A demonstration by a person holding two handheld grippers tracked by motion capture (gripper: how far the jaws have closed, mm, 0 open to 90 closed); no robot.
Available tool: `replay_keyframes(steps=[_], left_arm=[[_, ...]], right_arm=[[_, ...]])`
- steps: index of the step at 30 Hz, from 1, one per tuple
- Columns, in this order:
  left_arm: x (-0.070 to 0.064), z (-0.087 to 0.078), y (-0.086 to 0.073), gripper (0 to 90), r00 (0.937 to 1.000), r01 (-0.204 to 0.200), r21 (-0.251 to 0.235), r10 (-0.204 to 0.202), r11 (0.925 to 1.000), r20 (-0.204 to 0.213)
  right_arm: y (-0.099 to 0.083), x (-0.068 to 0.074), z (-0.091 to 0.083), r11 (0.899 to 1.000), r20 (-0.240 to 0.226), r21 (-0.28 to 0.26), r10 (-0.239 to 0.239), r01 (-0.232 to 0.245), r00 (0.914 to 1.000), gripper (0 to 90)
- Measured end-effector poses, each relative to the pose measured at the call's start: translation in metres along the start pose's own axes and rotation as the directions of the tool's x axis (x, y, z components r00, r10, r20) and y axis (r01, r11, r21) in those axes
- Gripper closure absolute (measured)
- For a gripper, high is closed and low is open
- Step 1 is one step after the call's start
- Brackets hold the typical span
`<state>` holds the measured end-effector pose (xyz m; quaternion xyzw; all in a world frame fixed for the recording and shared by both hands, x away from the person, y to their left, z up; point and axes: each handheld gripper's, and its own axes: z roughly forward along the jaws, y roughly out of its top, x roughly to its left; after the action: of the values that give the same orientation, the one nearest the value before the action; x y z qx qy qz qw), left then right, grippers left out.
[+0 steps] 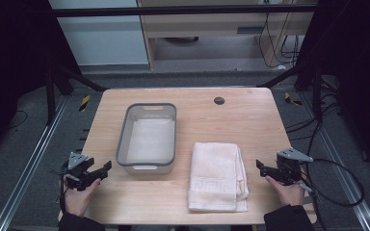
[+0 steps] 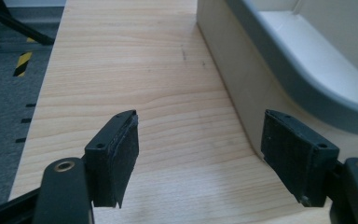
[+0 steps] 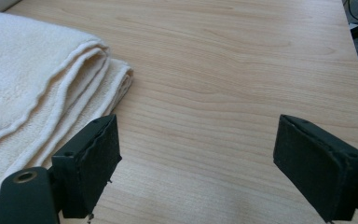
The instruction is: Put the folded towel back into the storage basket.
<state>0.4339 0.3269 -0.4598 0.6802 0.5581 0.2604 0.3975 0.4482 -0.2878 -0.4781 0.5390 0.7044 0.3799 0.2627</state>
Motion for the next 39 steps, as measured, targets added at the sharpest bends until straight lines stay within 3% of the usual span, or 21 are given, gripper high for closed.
replay_keyframes(steps=[13, 19, 25, 39], left_arm=[[-0.012, -0.014, 0.010, 28.4, 0.9984, 0.014, -0.091, -0.009, 0.9958, 0.056], [-0.022, -0.020, 0.018, 28.9, 0.9976, -0.013, -0.116, 0.021, 0.9932, 0.066], [-0.030, -0.020, 0.023, 29.2, 0.9963, -0.031, -0.107, 0.039, 0.9938, 0.077], [-0.046, -0.023, 0.034, 30.3, 0.9913, -0.037, -0.128, 0.053, 0.9911, 0.120]], right_arm=[[0.010, 0.010, -0.012, 0.998, -0.022, -0.047, -0.044, 0.043, 0.9988, 20.2], [0.014, 0.012, -0.016, 0.997, -0.019, -0.063, -0.041, 0.040, 0.9990, 22.9], [0.018, 0.013, -0.019, 0.997, -0.033, -0.078, -0.022, 0.019, 0.9992, 23.6], [0.030, 0.013, -0.022, 0.993, -0.053, -0.113, -0.039, 0.033, 0.9978, 22.0]])
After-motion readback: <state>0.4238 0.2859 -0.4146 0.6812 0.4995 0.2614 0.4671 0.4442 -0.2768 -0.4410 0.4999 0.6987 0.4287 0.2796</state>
